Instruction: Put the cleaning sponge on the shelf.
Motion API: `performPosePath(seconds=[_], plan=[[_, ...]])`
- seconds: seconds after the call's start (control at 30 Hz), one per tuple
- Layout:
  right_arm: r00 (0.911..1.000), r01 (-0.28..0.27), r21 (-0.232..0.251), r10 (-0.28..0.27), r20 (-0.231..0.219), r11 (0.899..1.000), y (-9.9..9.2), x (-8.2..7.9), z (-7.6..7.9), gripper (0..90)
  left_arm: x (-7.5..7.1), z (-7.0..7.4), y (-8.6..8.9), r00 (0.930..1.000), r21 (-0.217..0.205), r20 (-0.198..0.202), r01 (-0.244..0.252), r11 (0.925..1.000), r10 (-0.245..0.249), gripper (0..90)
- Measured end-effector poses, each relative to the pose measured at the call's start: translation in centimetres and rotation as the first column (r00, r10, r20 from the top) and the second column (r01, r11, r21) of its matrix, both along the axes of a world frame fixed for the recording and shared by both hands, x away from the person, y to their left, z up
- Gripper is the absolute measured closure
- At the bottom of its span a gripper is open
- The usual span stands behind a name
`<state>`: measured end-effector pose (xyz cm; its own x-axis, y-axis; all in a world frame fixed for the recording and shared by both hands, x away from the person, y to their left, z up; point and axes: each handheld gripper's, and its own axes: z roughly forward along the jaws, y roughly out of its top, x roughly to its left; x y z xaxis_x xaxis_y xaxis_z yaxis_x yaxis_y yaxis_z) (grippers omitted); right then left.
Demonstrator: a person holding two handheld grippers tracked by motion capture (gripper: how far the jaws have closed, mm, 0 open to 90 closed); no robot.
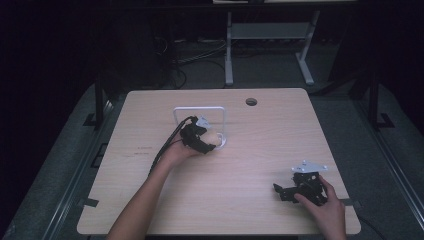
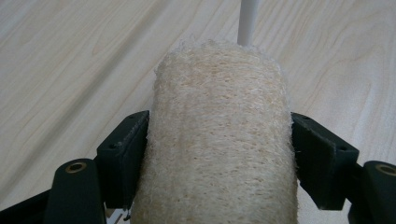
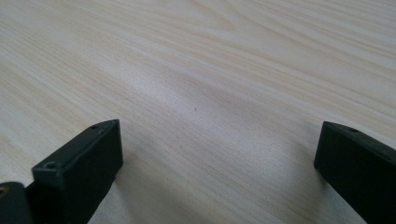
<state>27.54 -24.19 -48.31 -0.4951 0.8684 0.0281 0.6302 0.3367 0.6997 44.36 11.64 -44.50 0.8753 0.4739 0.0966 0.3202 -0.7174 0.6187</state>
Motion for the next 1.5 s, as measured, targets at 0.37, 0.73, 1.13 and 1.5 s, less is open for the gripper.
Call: performPosePath(seconds=[0.37,0.73,1.13,1.5], plan=[[1.0000,0.000,0.000,0.000,0.000,1.000,0.0,0.0,0.0,0.9,0.0,0.1,0.2,0.9999,-0.010,-0.003,-0.017,0.9998,0.017,20.3],[1.0000,0.000,0.000,0.000,0.000,1.000,0.0,0.0,0.0,0.9,-0.4,1.4,0.9,0.9990,-0.047,0.028,-0.033,0.9983,0.035,19.5],[1.0000,0.000,0.000,0.000,0.000,1.000,0.0,0.0,0.0,0.9,-1.5,2.8,1.4,0.9979,-0.097,0.054,-0.031,0.9948,0.037,22.6],[1.0000,0.000,0.000,0.000,0.000,1.000,0.0,0.0,0.0,0.9,-2.7,4.3,2.1,0.9977,-0.164,0.066,-0.004,0.9865,0.015,36.7]])
